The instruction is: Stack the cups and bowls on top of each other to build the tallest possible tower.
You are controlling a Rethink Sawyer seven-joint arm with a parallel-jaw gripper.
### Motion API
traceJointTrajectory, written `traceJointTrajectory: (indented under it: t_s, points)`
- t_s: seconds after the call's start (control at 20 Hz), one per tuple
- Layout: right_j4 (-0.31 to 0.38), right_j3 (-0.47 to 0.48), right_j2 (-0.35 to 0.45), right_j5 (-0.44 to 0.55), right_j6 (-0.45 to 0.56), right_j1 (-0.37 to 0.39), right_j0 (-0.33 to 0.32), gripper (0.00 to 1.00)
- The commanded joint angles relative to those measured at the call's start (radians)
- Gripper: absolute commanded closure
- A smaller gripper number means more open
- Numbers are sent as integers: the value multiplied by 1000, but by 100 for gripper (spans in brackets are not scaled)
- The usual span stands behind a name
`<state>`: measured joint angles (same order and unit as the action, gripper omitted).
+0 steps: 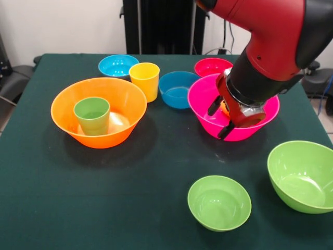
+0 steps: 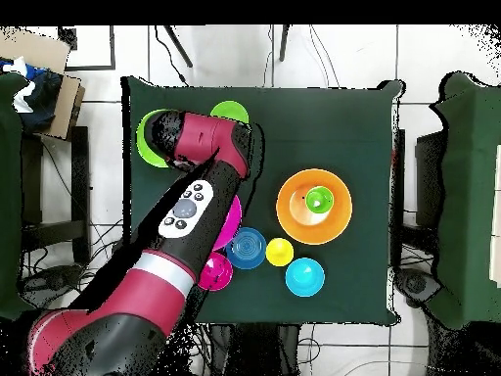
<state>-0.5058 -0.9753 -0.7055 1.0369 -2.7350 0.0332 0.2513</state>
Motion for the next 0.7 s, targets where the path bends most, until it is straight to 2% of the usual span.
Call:
traceJointTrajectory:
  t_s: [0.05,0.7]
  points:
    - [-28,60,72,-82,-257,-76,-23,0]
    - [-48,82,51,-108,-249,-123,-14,0]
